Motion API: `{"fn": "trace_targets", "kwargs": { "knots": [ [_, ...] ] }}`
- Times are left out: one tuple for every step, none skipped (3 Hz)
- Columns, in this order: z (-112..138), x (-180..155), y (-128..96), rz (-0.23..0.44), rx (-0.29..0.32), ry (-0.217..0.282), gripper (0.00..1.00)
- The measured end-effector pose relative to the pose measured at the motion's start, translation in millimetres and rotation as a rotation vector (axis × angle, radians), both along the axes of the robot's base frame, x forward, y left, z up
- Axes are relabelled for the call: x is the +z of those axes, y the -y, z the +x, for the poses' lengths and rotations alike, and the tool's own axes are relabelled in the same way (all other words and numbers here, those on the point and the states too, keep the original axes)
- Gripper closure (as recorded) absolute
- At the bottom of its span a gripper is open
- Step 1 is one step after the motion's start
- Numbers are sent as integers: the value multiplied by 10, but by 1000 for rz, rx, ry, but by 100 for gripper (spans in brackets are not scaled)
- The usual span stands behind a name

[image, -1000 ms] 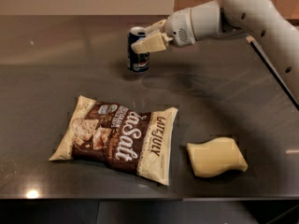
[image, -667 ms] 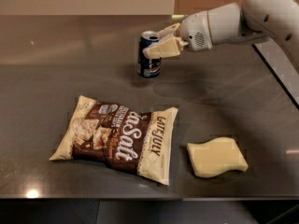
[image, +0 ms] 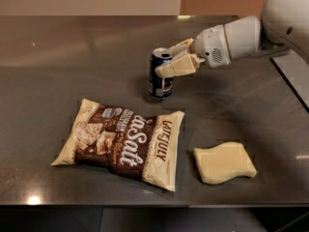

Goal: Move pepsi can near brown chip bag

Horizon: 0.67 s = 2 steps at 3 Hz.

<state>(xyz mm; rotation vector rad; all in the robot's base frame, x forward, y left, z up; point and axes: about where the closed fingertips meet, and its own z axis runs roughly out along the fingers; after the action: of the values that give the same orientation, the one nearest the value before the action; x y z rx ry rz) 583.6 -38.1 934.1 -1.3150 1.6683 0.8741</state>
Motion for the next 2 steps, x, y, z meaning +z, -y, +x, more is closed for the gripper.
{"fn": "trace_targets", "kwargs": {
  "knots": [
    [-165,-103,-27,-3,32,-12,100],
    [-234,-142,-39,-3,46,-16,100]
  ]
}}
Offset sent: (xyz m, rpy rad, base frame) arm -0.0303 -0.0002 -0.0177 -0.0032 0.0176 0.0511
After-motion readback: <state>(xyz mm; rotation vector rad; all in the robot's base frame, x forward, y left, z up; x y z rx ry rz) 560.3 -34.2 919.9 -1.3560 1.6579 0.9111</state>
